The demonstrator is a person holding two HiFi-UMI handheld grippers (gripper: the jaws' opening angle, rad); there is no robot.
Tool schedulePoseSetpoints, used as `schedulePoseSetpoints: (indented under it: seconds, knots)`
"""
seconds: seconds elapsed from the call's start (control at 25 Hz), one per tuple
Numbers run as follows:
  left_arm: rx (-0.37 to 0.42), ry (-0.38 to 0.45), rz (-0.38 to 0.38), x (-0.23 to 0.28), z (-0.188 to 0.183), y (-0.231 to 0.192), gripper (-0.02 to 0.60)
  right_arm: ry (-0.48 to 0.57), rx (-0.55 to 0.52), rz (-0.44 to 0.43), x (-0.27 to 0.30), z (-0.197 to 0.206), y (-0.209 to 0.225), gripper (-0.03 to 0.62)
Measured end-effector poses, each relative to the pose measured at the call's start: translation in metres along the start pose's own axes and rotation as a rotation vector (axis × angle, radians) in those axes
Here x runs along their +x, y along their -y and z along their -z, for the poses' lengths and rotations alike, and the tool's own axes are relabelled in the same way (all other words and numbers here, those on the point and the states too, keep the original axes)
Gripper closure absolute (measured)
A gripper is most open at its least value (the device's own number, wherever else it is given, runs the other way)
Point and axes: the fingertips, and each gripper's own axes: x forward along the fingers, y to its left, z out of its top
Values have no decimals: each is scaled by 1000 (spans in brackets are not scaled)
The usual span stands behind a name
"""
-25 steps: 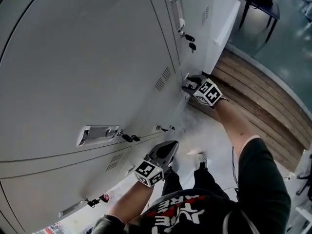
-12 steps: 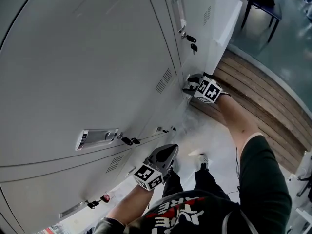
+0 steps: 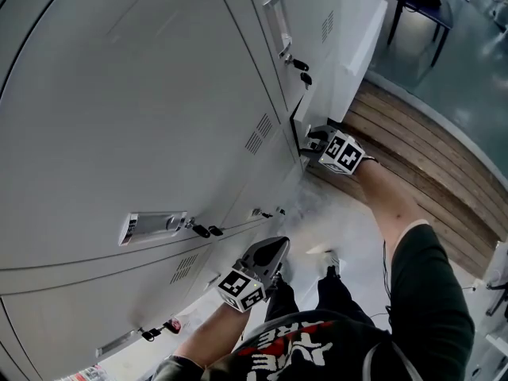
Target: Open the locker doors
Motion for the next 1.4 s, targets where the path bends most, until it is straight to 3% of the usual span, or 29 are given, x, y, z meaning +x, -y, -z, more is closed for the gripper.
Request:
schedulePoseSetpoints:
  seconds: [0.52, 0.68, 0.88, 1.04, 1.4]
  knots:
    - [13, -43, 45, 13, 6, 17, 575, 61, 87, 121, -51, 40, 6, 378]
    - [17, -61, 63, 18, 8, 22, 575, 77, 143, 204, -66, 53, 19, 426]
    - [24, -70, 78, 20, 8, 27, 575, 121, 253, 291, -82, 66, 30, 378]
    - [23, -77, 85, 20, 10, 28, 575, 152, 326, 369, -95, 77, 33, 376]
    - [31, -75, 105, 35, 6, 33, 575, 149, 372, 506, -128, 99, 47, 380]
